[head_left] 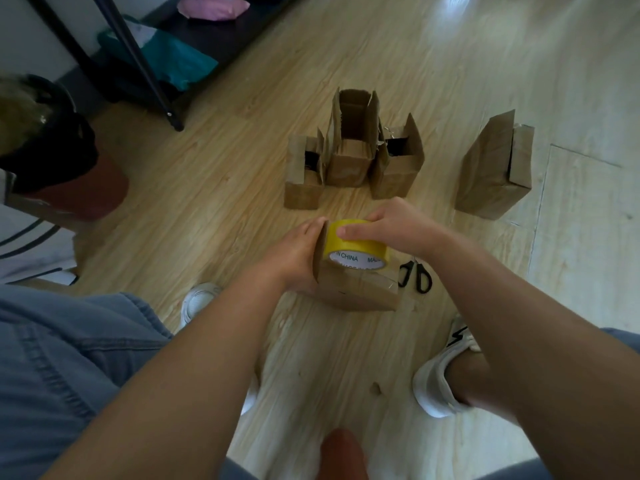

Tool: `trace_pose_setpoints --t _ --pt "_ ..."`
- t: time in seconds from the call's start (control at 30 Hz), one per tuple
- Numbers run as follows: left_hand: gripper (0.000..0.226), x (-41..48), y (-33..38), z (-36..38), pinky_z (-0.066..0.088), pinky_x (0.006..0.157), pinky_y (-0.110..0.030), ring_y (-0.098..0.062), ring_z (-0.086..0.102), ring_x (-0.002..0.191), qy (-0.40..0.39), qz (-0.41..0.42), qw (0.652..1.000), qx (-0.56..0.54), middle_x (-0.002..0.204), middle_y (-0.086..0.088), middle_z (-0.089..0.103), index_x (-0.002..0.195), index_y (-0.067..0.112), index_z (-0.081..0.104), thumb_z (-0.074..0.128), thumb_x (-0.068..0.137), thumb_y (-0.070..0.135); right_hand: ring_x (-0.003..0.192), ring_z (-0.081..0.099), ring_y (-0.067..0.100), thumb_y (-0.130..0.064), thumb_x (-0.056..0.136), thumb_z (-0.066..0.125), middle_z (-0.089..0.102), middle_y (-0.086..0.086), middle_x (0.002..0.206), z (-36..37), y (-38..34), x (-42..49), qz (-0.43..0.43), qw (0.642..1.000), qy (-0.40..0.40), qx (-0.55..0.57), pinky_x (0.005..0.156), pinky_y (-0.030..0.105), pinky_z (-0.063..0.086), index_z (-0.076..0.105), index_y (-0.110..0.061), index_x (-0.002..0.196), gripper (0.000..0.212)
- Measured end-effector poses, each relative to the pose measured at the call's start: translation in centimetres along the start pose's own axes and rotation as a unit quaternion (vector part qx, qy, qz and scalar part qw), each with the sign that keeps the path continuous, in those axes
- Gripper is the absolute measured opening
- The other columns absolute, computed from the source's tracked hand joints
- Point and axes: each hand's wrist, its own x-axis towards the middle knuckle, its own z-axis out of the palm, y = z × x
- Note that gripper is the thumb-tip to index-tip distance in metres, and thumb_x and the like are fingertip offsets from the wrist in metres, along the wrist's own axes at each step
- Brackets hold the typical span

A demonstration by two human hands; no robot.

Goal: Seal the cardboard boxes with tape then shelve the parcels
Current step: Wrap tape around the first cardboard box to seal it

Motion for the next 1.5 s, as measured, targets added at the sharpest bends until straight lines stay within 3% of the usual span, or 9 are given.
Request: trace_pose_setpoints --t 0.2,0.47,0.67,0.8,1.03,1.23,1.33,1.4,1.5 --pt "0.132 -0.4 -0.9 -0.1 0.033 0.114 -0.035 -0.021 0.028 0.144 -0.026 -0.033 0.999 -0.023 0.164 0.005 0.011 0.157 0.028 -0.006 0.088 0.065 0.020 0.067 0.057 0.018 -0.067 0.079 0.070 0.056 0.004 0.069 0.5 3.6 0.2 0.063 0.977 0.009 -0.206 0.058 0.031 0.044 0.065 -0.009 0.071 0.059" --pt "0.137 0.4 -2.2 -0.5 0.034 0.113 -0.037 -0.022 0.028 0.144 -0.051 -0.062 0.996 -0.024 0.163 0.001 0.016 0.157 0.030 -0.006 0.090 0.061 0.013 0.057 0.044 0.015 -0.074 0.071 0.070 0.044 0.001 0.063 1.3 4.7 0.5 0.097 0.991 0.025 -0.087 0.052 0.030 0.033 0.052 -0.012 0.066 0.065" --pt "0.147 0.2 -0.9 -0.9 0.011 0.123 -0.039 -0.016 -0.013 0.151 -0.067 -0.051 0.996 0.013 0.162 0.007 -0.024 0.151 0.031 -0.026 0.091 0.063 0.019 0.053 0.040 0.014 -0.065 0.078 0.072 0.039 0.001 0.059 2.0 4.8 0.5 0.087 0.991 0.040 -0.088 0.051 0.030 0.029 0.045 -0.013 0.060 0.062" --pt "0.145 0.5 1.1 -0.8 -0.001 0.123 -0.042 -0.016 -0.024 0.148 -0.044 -0.019 0.994 0.095 0.160 0.008 -0.030 0.151 0.028 -0.027 0.089 0.065 0.022 0.055 0.045 0.015 -0.067 0.076 0.073 0.045 0.002 0.061 2.1 4.5 0.6 0.086 0.990 0.044 -0.104 0.053 0.030 0.033 0.053 -0.011 0.064 0.060" --pt "0.126 0.8 0.0 0.9 0.014 0.123 -0.038 -0.025 0.007 0.151 0.009 -0.010 0.984 0.177 0.163 -0.004 0.006 0.157 0.017 0.001 0.088 0.066 0.029 0.055 0.046 0.013 -0.071 0.072 0.072 0.047 0.000 0.060 2.5 3.5 0.7 0.073 0.989 0.018 -0.126 0.052 0.029 0.035 0.052 -0.013 0.061 0.063" --pt "0.119 0.2 -2.5 0.4 0.019 0.119 -0.034 -0.025 0.016 0.148 -0.010 -0.052 0.982 0.183 0.162 -0.006 0.010 0.157 0.014 0.006 0.085 0.068 0.020 0.088 0.064 0.018 -0.071 0.076 0.068 0.069 0.009 0.096 2.8 2.8 0.5 0.062 0.997 -0.039 -0.004 0.072 0.031 0.044 0.074 -0.002 0.106 0.075" --pt "0.114 -0.1 -3.5 0.6 0.021 0.119 -0.037 -0.025 0.020 0.146 -0.003 -0.057 0.983 0.176 0.161 -0.005 0.013 0.156 0.015 0.009 0.083 0.070 0.018 0.075 0.059 0.017 -0.061 0.082 0.071 0.062 0.007 0.082 3.5 1.9 0.9 0.036 0.998 -0.050 -0.020 0.066 0.032 0.042 0.074 0.000 0.093 0.061" --pt "0.111 -0.2 -3.8 0.6 0.024 0.116 -0.036 -0.026 0.025 0.144 0.001 -0.058 0.986 0.157 0.161 -0.003 0.013 0.156 0.017 0.011 0.082 0.071 0.016 0.060 0.045 0.014 -0.057 0.083 0.072 0.046 0.002 0.065 3.7 1.4 1.3 0.026 0.997 -0.049 -0.053 0.056 0.030 0.031 0.059 -0.004 0.067 0.057" --pt "0.112 -0.3 -4.6 0.9 0.026 0.115 -0.035 -0.026 0.024 0.144 0.004 -0.062 0.989 0.131 0.163 -0.002 0.012 0.157 0.019 0.011 0.082 0.071 0.012 0.052 0.037 0.014 -0.060 0.083 0.070 0.036 0.000 0.056 3.3 1.4 1.9 0.014 0.991 -0.035 -0.128 0.051 0.030 0.027 0.047 -0.013 0.058 0.058"
